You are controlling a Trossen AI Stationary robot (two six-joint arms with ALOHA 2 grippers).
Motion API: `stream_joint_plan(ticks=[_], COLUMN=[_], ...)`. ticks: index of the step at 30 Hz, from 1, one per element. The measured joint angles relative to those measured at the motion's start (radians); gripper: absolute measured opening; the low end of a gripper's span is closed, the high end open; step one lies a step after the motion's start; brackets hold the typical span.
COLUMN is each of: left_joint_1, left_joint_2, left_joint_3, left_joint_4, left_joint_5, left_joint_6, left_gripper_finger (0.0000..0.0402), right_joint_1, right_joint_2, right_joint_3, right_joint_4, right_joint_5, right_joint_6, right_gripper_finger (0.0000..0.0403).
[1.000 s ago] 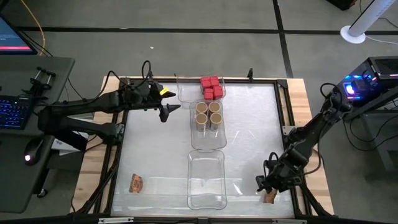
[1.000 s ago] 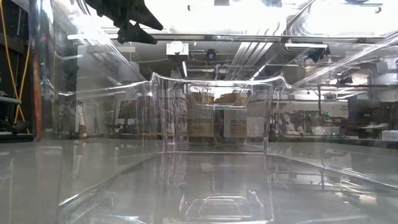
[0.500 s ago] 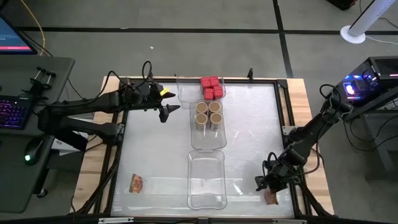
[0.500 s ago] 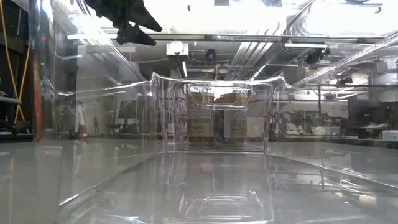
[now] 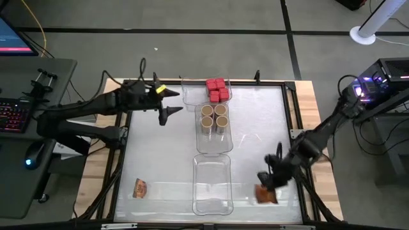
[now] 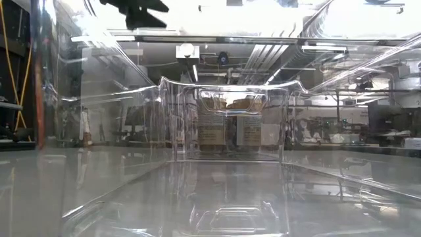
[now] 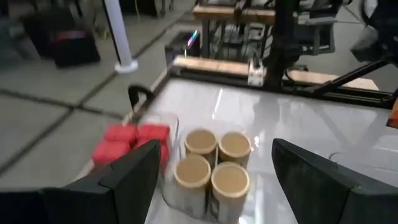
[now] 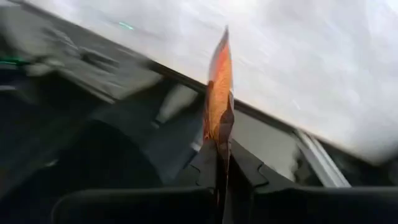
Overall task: Sort spices by type
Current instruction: Put the bottom right orange seasoning pack into the bottom transparent bin
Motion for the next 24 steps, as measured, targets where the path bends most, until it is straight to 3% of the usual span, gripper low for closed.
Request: stream_joint_plan(ticks=[6,10,14,18,24], left_joint_1=[0.000,0.000,-0.001,-0.001,-0.001], left_joint_2=[-0.031,-0.033,-0.034,-0.036,-0.038], left_joint_3=[0.028,0.028,0.028,0.028,0.028], left_joint_4=[0.000,-0.050,-0.097,-0.117,-0.118], left_joint_5=[-0.029,-0.031,-0.001,0.004,0.004], left_joint_6=[0.046,-0.015,-0.041,-0.048,-0.005], left_gripper_finger=[0.0294,0.0294,0.0294,0.0294,0.0294], right_joint_1=[-0.267,-0.418,-0.497,-0.545,-0.558], right_joint_2=[0.045,0.190,0.383,0.555,0.731], right_joint_3=[0.168,0.291,0.453,0.608,0.789], right_joint_4=[-0.039,-0.061,-0.240,-0.444,-0.459], right_joint_5=[0.021,-0.106,-0.197,-0.210,-0.222], right_joint_6=[-0.346,-0.591,-0.785,-0.872,-0.859], right_gripper_finger=[0.0004,0.0003,0.0003,0.0003,0.0002])
